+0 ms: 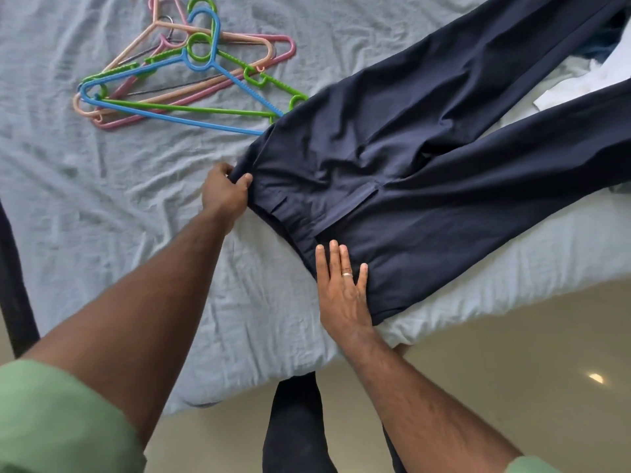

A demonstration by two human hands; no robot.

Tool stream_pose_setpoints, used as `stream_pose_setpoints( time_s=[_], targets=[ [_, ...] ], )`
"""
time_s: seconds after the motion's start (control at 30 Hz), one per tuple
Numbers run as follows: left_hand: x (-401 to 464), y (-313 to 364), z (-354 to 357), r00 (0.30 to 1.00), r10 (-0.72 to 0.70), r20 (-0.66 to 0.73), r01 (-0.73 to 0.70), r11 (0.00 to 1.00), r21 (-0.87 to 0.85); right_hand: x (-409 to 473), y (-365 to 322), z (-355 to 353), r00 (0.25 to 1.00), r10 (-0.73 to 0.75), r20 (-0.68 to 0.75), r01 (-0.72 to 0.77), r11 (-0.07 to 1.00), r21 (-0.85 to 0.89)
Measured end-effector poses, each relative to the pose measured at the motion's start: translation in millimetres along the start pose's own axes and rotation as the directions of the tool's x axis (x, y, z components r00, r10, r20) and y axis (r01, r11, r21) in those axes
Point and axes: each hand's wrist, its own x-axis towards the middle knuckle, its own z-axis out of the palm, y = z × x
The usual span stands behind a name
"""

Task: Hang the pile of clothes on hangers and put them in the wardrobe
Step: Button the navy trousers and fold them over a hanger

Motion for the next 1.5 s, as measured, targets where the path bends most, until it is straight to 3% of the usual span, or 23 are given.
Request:
stream_pose_setpoints(
  time_s=[0.23, 0.37, 0.6, 0.8, 0.9, 1.07, 1.2, 1.3, 1.5],
  targets=[
    [12.0, -8.1, -28.9, 0.996, 0.075, 0.041, -0.075, 0.997, -0.018, 9.1, -28.2, -9.6, 0.995, 0.05, 0.091, -0.053, 0.998, 0.027],
    [14.2, -12.5, -57.2, 0.988, 0.147, 0.05, -0.151, 0.984, 0.096, -4.3, -63.4, -5.0, 0.991, -0.008, 0.133, -0.006, 0.994, 0.109],
    [9.1, -84.1, -150.5, 0.995, 0.079, -0.052, -0.053, 0.923, 0.381, -36.1, -179.4, 10.4, 0.934, -0.189, 0.302, 0.103, 0.955, 0.28],
    [-15.7, -108.4, -170.8, 0.99, 0.071, -0.12, -0.014, 0.906, 0.423, -45.6, -191.2, 11.4, 0.892, -0.235, 0.386, 0.1, 0.935, 0.339],
    [-31.9, -95.4, -157.1, 0.985, 0.128, -0.113, -0.061, 0.882, 0.467, -44.7, -174.2, -0.5, 0.915, -0.278, 0.293, 0.179, 0.93, 0.321],
    [-53.3, -43.2, -119.9, 0.983, 0.168, 0.07, -0.182, 0.875, 0.448, -22.3, -116.1, -34.3, 0.966, -0.225, 0.127, 0.192, 0.954, 0.23],
    [-65.8, 14.1, -79.7, 0.963, 0.231, 0.142, -0.264, 0.919, 0.292, -0.2, -44.6, -80.7, 0.991, -0.122, 0.057, 0.113, 0.983, 0.147],
    [-80.4, 63.6, -38.0, 0.916, 0.296, 0.271, -0.357, 0.908, 0.217, 12.5, 20.0, -121.8, 1.0, -0.003, -0.014, 0.004, 0.994, 0.113],
    [-113.6, 158.0, 58.1, 0.799, 0.415, 0.435, -0.502, 0.858, 0.105, 34.1, 152.4, -177.8, 0.959, 0.243, -0.144, -0.209, 0.953, 0.218]
  ],
)
